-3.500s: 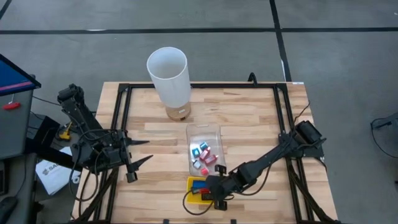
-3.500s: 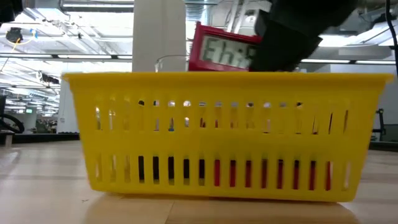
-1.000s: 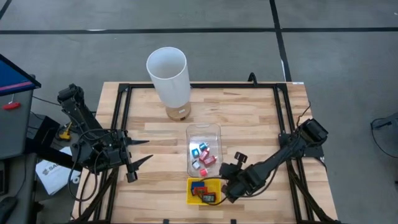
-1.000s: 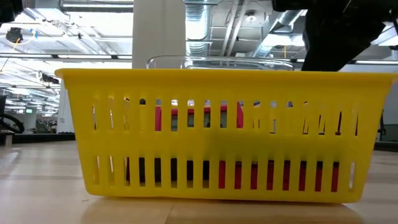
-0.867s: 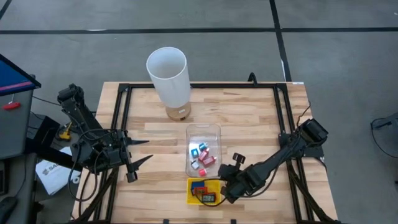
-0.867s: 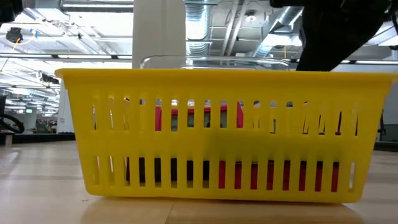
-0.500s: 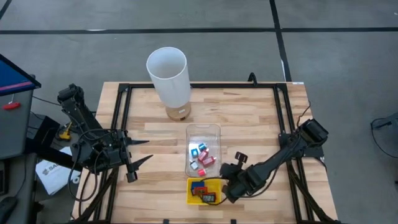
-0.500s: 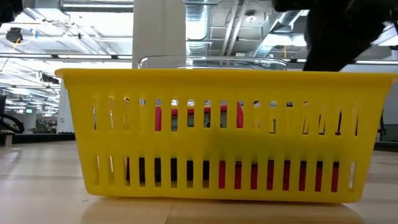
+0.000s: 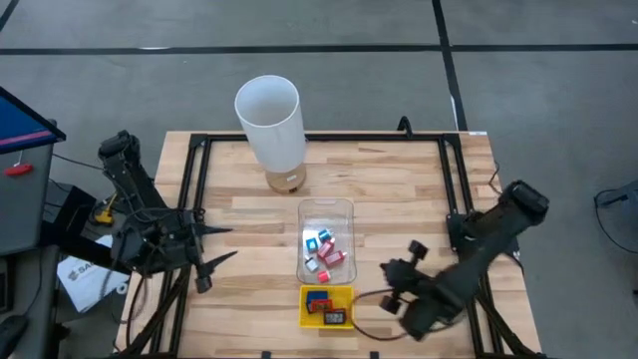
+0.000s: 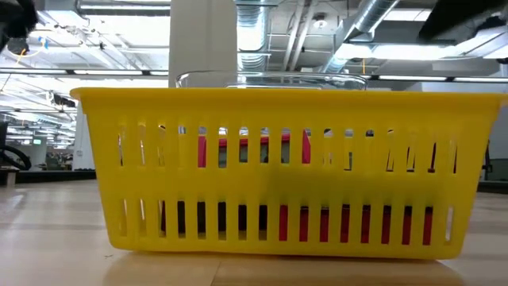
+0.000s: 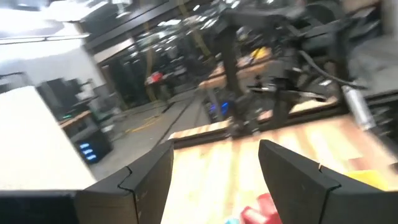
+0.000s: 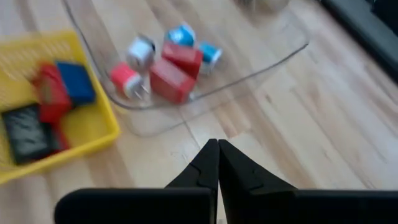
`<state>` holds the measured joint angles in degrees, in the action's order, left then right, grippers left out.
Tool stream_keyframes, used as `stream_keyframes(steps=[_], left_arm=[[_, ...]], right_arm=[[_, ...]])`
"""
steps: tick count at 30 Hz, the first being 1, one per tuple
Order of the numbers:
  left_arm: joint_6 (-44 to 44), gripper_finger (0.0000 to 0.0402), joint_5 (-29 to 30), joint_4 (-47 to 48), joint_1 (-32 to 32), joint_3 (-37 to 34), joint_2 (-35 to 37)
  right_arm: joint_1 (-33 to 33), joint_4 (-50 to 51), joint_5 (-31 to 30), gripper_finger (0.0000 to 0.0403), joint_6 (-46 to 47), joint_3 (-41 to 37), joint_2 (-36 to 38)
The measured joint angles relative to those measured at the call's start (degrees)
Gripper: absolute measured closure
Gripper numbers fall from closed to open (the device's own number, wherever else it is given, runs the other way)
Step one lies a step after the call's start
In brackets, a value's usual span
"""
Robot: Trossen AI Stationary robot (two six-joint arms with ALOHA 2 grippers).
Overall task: Pick & Place Office items
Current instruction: Return to Home Position
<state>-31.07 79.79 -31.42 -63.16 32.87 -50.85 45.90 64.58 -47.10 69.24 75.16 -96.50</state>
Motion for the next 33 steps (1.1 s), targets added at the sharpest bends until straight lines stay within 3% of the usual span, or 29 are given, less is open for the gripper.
stream_keyframes(steps=[4, 8, 16, 20, 25, 29, 33], left_arm=[[2.19, 0.0169, -3.55, -0.54, -2.29, -5.57, 6.93], [4.98, 0.017, -6.57, -0.61, 0.23, -12.48, 15.81], [6.13, 0.0197, -23.25, -0.08, 9.96, -23.35, 36.4], [8.03, 0.0215, -31.26, 7.94, 14.06, -25.41, 44.19], [10.88, 0.024, -38.78, 15.99, 18.81, -26.49, 50.29], [12.54, 0.0255, -44.95, 17.62, 21.65, -26.89, 50.82], [14.54, 0.026, -46.67, 20.42, 22.71, -26.87, 50.82]], right_arm=[[5.17, 1.67, -5.66, 0.0403, 3.91, 0.04, 4.31], [9.0, 1.93, -10.59, 0.0403, 6.36, -0.74, 6.23], [9.32, 4.34, -12.16, 0.0403, 10.37, -1.65, 5.63], [8.4, 5.14, -12.54, 0.0403, 10.35, -1.65, 5.5], [7.62, 5.28, -13.02, 0.0403, 10.39, -1.65, 5.48], [7.75, 5.05, -13.01, 0.0403, 10.55, -1.65, 5.48], [8.2, 5.06, -13.01, 0.0403, 10.95, -1.67, 5.48]])
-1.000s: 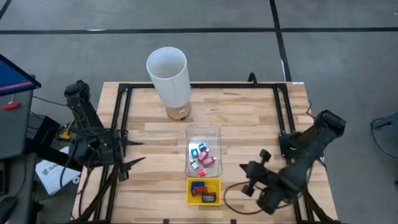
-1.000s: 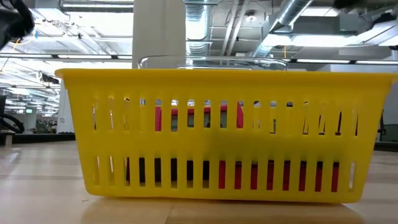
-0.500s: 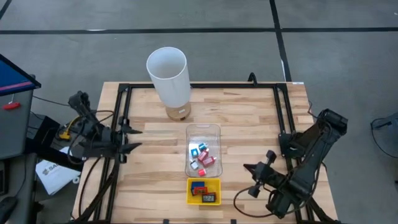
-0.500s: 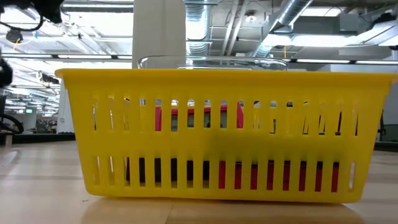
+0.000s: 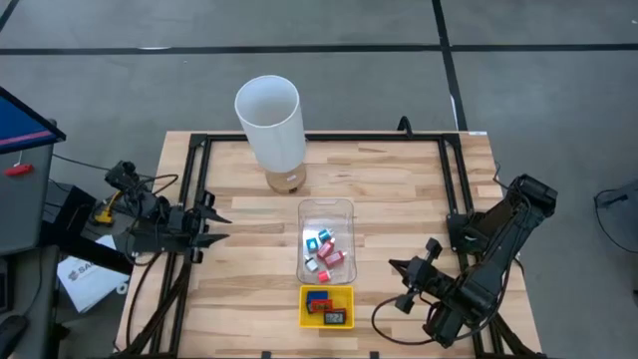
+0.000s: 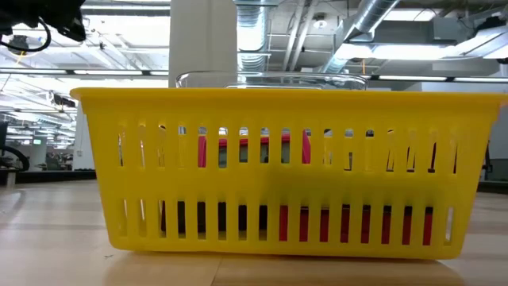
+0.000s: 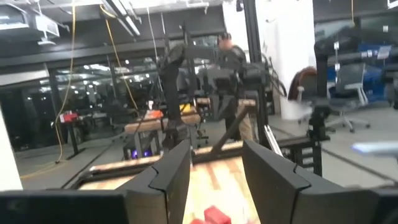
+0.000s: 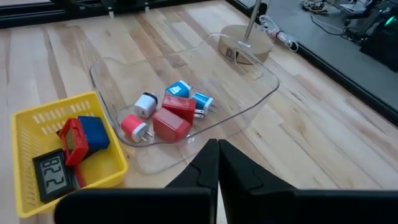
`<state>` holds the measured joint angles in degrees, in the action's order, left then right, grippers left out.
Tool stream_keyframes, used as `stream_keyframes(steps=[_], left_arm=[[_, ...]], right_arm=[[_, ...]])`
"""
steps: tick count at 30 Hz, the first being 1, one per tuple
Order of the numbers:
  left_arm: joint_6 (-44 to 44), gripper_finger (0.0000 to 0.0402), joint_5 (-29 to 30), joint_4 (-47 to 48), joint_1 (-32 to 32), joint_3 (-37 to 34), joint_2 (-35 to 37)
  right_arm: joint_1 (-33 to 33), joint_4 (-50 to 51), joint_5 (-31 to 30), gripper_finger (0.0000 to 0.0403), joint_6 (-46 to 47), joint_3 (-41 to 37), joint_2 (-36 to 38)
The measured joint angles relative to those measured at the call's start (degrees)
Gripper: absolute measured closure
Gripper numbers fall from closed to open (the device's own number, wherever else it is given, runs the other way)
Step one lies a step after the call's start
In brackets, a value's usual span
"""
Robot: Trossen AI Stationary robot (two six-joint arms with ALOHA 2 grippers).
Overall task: Pick & Place Office items
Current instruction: Return to Home Position
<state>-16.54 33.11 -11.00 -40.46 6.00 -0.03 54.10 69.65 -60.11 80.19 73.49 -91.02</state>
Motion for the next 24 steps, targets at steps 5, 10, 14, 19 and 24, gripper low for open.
stream_keyframes(steps=[5, 10, 14, 19, 24], left_arm=[[0.81, 0.0262, 0.96, 3.97, 0.01, -0.02, 0.02], [0.33, 0.0262, 1.83, 3.72, 0.17, -0.62, 0.02], [0.69, 0.0262, 1.84, 3.65, 2.11, -2.19, 0.04], [4.95, 0.0262, -3.7, 2.85, 5.31, -4.63, 0.04], [9.42, 0.0262, -8.11, 1.66, 8.74, -5.6, 0.04]], right_arm=[[1.38, 0.23, -0.01, 0.0403, 1.35, 0.0, -0.02], [2.24, 0.52, -0.96, 0.0403, 2.84, -0.02, -0.04], [2.24, 0.64, -1.5, 0.0403, 3.47, -0.02, -0.04], [2.04, 0.64, -1.5, 0.0403, 3.49, -0.02, -0.06], [2.04, 0.66, -1.5, 0.0403, 3.49, -0.02, -0.07]])
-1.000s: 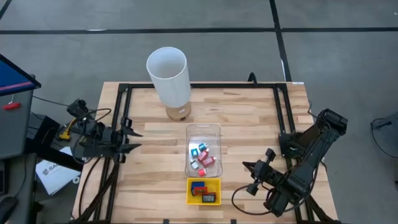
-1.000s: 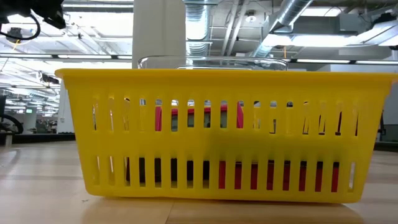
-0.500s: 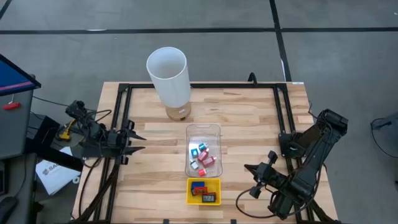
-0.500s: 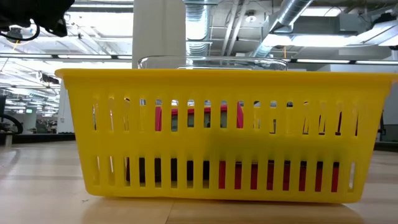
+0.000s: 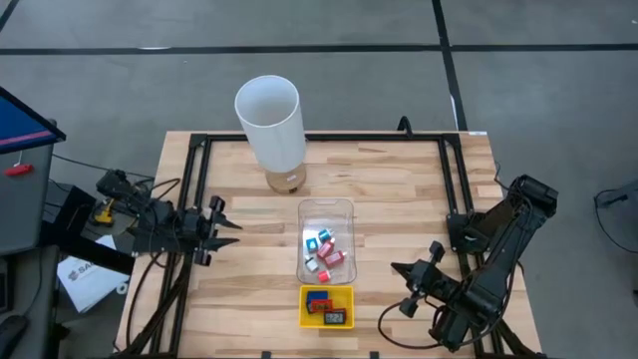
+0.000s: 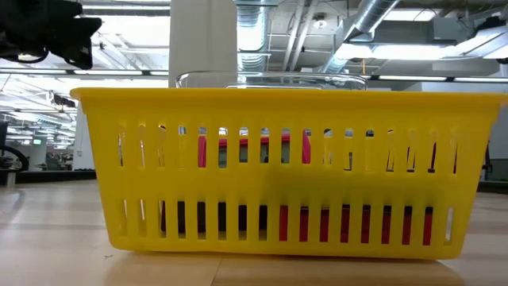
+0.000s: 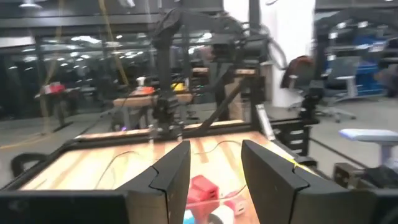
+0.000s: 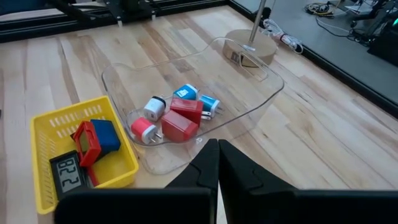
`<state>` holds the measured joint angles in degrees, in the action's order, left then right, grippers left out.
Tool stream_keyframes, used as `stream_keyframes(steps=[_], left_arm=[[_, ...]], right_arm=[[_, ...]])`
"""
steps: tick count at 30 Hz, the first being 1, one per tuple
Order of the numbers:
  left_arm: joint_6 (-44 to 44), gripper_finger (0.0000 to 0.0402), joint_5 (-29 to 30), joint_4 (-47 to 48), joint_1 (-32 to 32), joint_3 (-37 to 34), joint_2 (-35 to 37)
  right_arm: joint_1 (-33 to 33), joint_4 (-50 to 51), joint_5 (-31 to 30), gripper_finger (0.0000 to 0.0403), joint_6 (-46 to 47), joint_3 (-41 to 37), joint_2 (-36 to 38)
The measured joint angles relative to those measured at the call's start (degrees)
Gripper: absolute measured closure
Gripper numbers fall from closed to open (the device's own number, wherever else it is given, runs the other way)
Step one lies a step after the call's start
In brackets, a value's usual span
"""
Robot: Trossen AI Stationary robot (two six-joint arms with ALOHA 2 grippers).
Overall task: Pick & Place Office items
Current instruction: Return to Home Position
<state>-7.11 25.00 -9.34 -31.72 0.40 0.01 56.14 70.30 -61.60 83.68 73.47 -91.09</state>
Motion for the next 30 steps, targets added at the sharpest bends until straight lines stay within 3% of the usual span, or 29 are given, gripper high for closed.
stream_keyframes(steps=[6, 13, 20, 26, 30], left_arm=[[-0.13, 0.0262, -14.93, -0.13, 4.68, 0.0, 0.0], [3.61, 0.0271, -12.6, 6.0, 14.27, 0.0, 0.0], [3.74, 0.0277, -27.6, 4.44, 27.74, -0.02, 0.0], [8.83, 0.0276, -40.75, 5.25, 39.52, -0.04, 0.0], [12.22, 0.0288, -42.35, 4.47, 43.31, -0.04, 0.0]], right_arm=[[0.0, -0.01, 0.0, 0.0403, 0.37, 0.0, 0.0], [0.0, -0.02, -0.22, 0.0403, 0.39, -0.02, 0.0], [0.09, -0.02, -0.22, 0.0403, 0.42, -0.02, 0.0], [0.09, -0.28, -0.22, 0.0403, 0.46, -0.02, 0.0], [0.09, -0.47, -0.22, 0.0403, 0.57, -0.02, 0.0]])
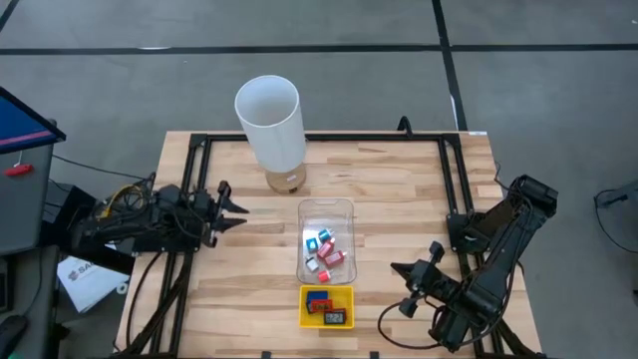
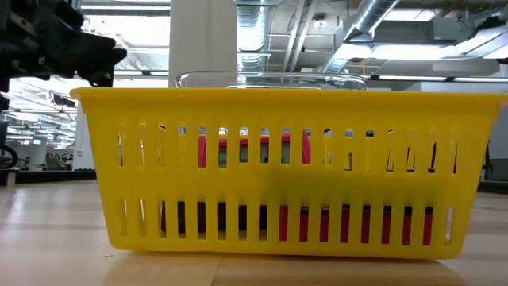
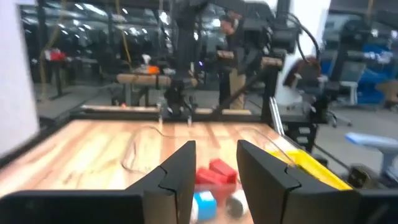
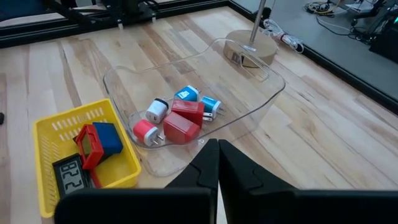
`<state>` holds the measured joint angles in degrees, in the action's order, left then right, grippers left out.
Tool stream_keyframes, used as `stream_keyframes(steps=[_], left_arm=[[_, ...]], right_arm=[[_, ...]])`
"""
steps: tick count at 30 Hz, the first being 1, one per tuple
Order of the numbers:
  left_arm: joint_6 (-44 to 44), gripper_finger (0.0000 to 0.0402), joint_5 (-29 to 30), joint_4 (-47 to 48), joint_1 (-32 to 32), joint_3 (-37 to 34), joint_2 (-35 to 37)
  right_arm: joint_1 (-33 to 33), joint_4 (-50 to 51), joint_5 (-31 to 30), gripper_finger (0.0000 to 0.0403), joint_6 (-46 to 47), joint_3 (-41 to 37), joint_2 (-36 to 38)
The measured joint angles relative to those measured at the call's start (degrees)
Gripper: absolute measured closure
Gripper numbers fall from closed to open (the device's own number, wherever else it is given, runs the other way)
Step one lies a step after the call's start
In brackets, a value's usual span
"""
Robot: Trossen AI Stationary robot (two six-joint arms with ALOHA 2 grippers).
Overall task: Pick & Place Office items
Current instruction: Return to Home Position
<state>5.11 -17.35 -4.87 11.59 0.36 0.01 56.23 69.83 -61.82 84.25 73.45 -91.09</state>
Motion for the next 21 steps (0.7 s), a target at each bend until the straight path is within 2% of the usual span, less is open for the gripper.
stream_keyframes(steps=[4, 9, 11, 17, 21], left_arm=[[0.78, 0.0309, 1.11, -3.64, -0.81, 0.0, 0.0], [-1.19, 0.0331, 2.01, -0.43, -3.9, 0.0, 0.0], [-1.41, 0.0337, 5.15, 0.62, -5.02, 0.0, 0.0], [-3.27, 0.0341, 11.24, -0.4, -7.04, 0.0, 0.0], [-3.35, 0.0337, 11.96, 2.17, -7.04, 0.0, 0.0]], right_arm=[[0.04, -0.14, 0.0, 0.0403, 0.94, 0.0, -0.17], [1.07, -0.89, -0.13, 0.0403, 1.34, 0.0, -0.17], [1.67, -1.42, -0.78, 0.0403, 1.5, 0.0, -0.17], [3.6, -1.35, -3.56, 0.0403, 2.78, 0.0, -0.17], [4.5, -1.04, -5.73, 0.0403, 1.75, 0.0, -0.17]])
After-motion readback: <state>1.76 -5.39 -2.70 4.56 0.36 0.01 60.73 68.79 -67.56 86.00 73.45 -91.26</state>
